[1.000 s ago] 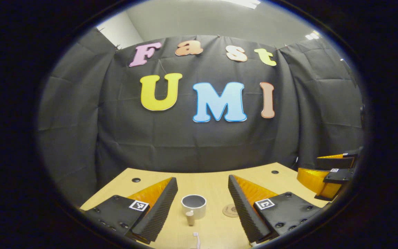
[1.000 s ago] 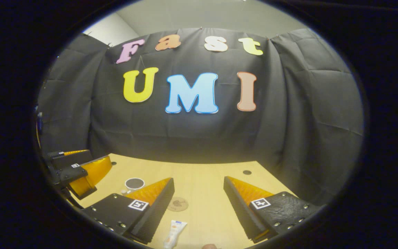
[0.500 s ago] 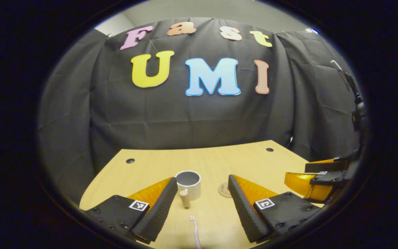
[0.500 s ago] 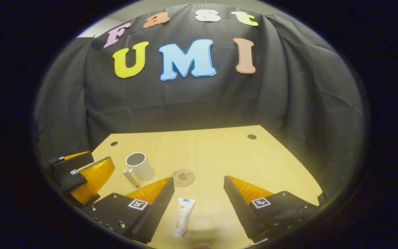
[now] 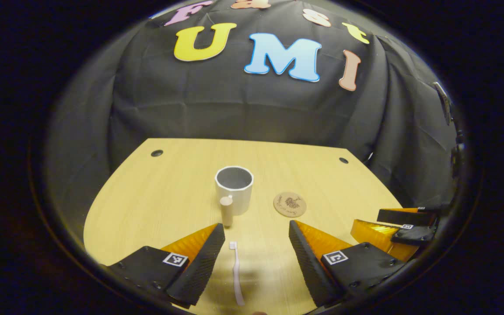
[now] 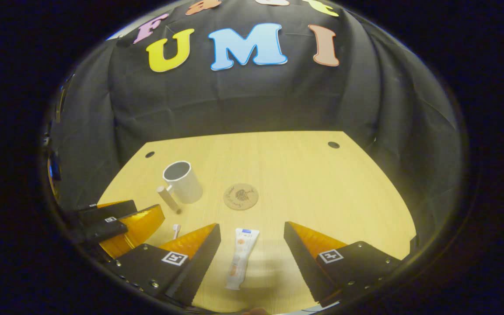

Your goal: Put the toothbrush and toothpaste on the desktop into the cup, then pick up the cup and place it on the coaster on the desktop.

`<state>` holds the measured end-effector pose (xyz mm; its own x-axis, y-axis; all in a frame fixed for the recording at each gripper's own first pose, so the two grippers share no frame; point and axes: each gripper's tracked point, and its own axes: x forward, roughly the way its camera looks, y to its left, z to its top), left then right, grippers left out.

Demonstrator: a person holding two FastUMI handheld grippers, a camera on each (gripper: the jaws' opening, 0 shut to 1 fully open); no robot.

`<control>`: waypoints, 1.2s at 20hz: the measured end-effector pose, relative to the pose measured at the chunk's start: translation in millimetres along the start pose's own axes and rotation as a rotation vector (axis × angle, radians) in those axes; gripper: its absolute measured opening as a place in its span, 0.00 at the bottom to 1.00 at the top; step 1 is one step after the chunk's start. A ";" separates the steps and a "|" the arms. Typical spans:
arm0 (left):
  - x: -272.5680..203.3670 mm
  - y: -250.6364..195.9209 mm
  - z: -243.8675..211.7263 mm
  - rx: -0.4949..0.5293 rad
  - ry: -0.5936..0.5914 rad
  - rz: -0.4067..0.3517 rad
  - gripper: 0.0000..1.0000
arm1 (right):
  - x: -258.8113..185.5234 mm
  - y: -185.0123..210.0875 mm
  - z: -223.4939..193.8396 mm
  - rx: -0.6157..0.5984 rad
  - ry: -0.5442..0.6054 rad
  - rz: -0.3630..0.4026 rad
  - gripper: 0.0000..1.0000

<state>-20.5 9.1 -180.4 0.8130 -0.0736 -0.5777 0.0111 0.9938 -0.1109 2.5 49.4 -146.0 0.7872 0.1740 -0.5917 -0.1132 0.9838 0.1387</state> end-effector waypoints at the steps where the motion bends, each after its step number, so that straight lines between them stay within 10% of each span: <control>1: 4.1 4.2 -5.3 -0.004 0.019 0.009 0.95 | 3.5 1.5 -8.7 -0.004 0.023 0.005 0.93; 24: 32.9 34.2 -148.8 -0.089 0.690 0.082 1.00 | 64.7 20.2 -116.5 0.013 0.585 0.085 0.95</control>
<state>-80.0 28.2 -323.5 0.2536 -0.0640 -0.9652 -0.1064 0.9899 -0.0936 -19.5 85.5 -274.0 0.3098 0.2502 -0.9173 -0.1513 0.9654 0.2123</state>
